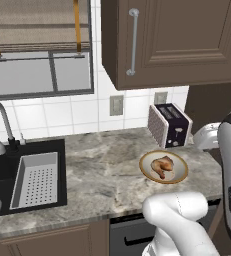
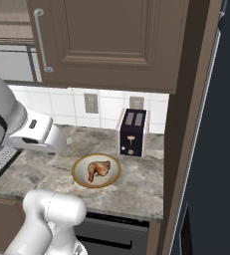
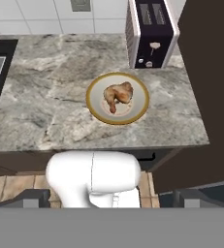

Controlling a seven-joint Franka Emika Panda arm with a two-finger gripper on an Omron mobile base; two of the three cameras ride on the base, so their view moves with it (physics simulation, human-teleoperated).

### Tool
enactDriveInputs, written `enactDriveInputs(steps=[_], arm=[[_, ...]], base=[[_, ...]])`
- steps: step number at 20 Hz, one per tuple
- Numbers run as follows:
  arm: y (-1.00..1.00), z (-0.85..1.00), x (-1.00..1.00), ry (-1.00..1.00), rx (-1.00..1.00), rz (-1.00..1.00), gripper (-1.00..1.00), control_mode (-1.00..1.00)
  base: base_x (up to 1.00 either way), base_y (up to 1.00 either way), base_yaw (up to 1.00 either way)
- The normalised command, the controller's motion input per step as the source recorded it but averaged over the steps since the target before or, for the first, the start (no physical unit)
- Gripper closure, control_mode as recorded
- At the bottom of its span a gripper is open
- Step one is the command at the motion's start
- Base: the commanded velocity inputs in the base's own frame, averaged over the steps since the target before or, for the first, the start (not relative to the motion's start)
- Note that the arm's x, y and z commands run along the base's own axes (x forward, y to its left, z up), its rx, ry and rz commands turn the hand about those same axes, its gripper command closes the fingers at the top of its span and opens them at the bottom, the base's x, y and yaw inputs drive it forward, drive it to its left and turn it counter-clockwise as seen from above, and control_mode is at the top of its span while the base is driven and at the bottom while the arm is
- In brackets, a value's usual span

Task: Take the bell pepper, chicken drumstick, and orange from the freezer and place them in the bowl on the counter.

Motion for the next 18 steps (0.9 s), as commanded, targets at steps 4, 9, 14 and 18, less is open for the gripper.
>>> enactDriveInputs(steps=[4, 9, 14, 18], arm=[[0.16, 0.0, -0.07, 0.0, 0.0, 0.0, -1.0, -1.0], [0.08, 0.0, -0.09, 0.0, 0.0, 0.0, -1.0, -1.0], [0.0, 0.0, -0.04, 0.0, 0.0, 0.0, -1.0, 1.0], [0.0, 0.0, 0.0, 0.0, 0.0, 0.0, -1.0, 1.0]], base=[[0.0, 0.0, 0.0], [0.0, 0.0, 0.0], [-0.24, 0.0, 0.0], [-0.83, 0.07, 0.0]])
